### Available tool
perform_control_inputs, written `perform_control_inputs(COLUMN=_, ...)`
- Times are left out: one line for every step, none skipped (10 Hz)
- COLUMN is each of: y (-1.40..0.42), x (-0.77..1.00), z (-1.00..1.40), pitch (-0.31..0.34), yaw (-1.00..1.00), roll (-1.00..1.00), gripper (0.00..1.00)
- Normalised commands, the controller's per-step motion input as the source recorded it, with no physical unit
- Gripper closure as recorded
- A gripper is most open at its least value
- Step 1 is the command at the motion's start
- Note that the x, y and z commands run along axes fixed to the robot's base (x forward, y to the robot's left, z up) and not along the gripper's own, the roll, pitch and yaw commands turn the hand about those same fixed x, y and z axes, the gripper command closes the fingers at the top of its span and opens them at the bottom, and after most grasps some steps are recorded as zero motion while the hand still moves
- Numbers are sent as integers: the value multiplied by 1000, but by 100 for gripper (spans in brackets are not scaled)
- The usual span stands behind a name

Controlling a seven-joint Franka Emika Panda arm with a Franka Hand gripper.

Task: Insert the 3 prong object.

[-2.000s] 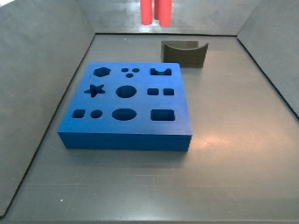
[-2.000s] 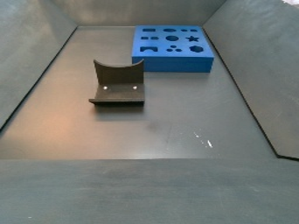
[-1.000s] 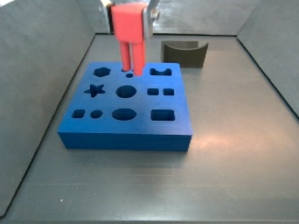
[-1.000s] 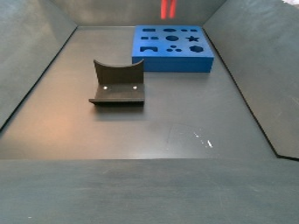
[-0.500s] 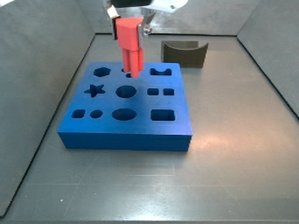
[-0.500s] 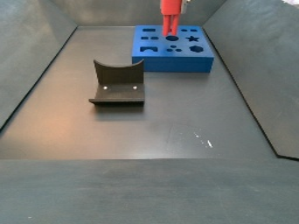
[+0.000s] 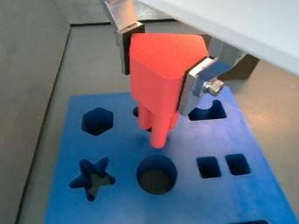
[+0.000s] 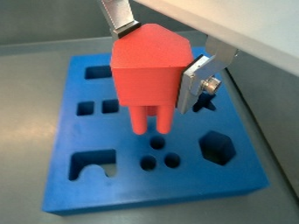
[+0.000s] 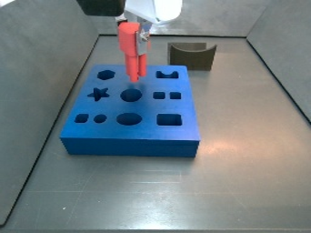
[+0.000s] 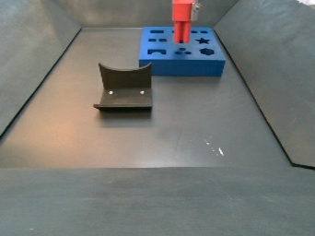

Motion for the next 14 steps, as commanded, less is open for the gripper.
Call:
perform_control_inputs(y=226, x=-57, z=-251, pitch=-41, yaw=66, roll=54, gripper=100)
perform_control_inputs(y=291, x=0, z=-163, pitch=-94, yaw=403, roll=0, gripper=100)
perform_control_inputs(y=463, x=0, z=-203, pitch=-60, yaw=429, roll=20, gripper=100)
perform_control_inputs(y=326, x=0, z=-166, pitch=-33, yaw=286, roll=0, gripper=100)
perform_control_inputs(y=206, x=-9, z=-203, pitch=-53, yaw=160, roll=3, gripper=100)
perform_control_inputs(y=0, x=-43, z=-271, pitch=-60, yaw=43, roll=0, gripper=100)
perform_control_inputs(y=-97, x=0, z=-311, pitch=-20, yaw=0, roll=0, gripper=100)
perform_control_inputs(y=-6, x=66, z=-389, pitch=-4, yaw=0, roll=0, gripper=100)
perform_control_inputs(y=0, x=120, z=-471, pitch=-21, yaw=71, roll=19, gripper=100)
perform_control_inputs(y=0, x=149, z=-497, pitch=-37, yaw=114, roll=29, gripper=100)
perform_control_inputs(y=0, x=131, z=-523, pitch=-53, yaw=106, roll=33, gripper=100)
perform_control_inputs(y=0, x=23, z=-540, pitch=-101, yaw=106, roll=41, gripper=100)
perform_control_inputs(y=0, x=0, z=-560, pitch=-146, yaw=100, roll=51, gripper=100)
perform_control_inputs(y=0, x=-40, z=-571, pitch=-179, yaw=106, roll=94, gripper=100)
